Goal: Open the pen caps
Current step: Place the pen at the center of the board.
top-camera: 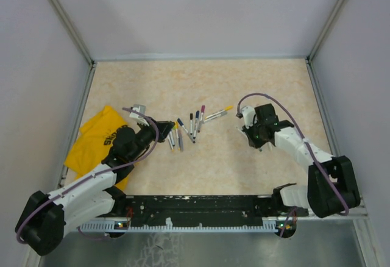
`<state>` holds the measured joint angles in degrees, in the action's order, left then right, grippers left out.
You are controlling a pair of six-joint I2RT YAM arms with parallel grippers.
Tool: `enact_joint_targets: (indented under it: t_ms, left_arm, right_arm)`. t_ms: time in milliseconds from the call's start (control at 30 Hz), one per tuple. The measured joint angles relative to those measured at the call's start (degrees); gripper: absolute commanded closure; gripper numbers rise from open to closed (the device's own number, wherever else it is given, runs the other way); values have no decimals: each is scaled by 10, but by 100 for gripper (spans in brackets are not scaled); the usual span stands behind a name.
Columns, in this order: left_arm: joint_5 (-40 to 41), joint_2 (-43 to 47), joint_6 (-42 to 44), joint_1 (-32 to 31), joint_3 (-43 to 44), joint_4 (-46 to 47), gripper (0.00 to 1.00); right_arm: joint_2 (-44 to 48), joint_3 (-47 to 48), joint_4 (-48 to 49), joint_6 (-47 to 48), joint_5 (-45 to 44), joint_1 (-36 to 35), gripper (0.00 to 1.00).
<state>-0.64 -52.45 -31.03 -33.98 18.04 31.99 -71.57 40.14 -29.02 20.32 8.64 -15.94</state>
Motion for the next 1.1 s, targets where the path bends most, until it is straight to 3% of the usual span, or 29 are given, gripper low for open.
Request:
enact_joint_targets:
  t_ms: [333,867,933,1100]
  left_arm:
    - [0,0,-1,0,0,0,100]
    - [1,0,-2,0,-4,0,100]
    - [1,0,-2,0,-4,0,100]
    - [0,0,-3,0,-6,1,100]
  right_arm:
    - [-85,22,-26,-16,-20,0,100]
    - [-124,47,-35,-26,-36,0,85]
    - [-125,47,-38,-26,-38,-1,79]
    - [-125,47,-43,-26,-45,0,77]
